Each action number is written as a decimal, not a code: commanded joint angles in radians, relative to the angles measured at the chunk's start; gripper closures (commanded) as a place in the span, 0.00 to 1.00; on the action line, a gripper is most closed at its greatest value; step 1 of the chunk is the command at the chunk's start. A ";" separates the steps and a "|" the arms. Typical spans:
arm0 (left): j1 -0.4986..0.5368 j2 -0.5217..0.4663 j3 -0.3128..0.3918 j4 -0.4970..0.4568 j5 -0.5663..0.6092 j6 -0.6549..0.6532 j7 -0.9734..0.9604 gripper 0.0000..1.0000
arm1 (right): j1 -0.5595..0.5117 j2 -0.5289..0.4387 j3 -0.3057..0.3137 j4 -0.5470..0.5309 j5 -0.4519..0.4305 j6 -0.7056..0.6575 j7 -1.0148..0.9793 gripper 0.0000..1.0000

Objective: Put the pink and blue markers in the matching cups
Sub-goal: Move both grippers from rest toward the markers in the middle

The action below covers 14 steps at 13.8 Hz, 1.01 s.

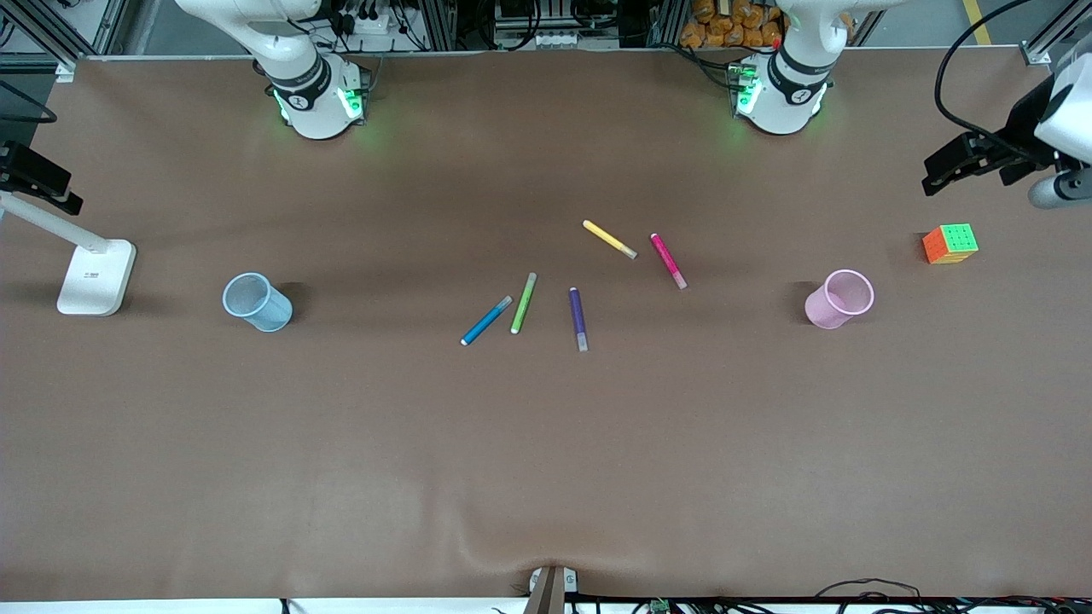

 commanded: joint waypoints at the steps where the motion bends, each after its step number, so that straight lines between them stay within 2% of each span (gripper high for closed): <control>1: -0.002 0.007 -0.015 0.042 0.013 -0.033 -0.013 0.00 | -0.029 0.001 0.021 0.002 0.005 -0.002 -0.015 0.00; 9: -0.012 0.032 -0.015 0.059 0.033 -0.047 -0.014 0.00 | -0.029 0.027 0.021 -0.004 0.005 -0.005 -0.015 0.00; 14: -0.017 0.099 -0.022 0.094 0.050 -0.042 -0.014 0.00 | -0.027 0.048 0.021 -0.006 0.005 -0.008 -0.015 0.00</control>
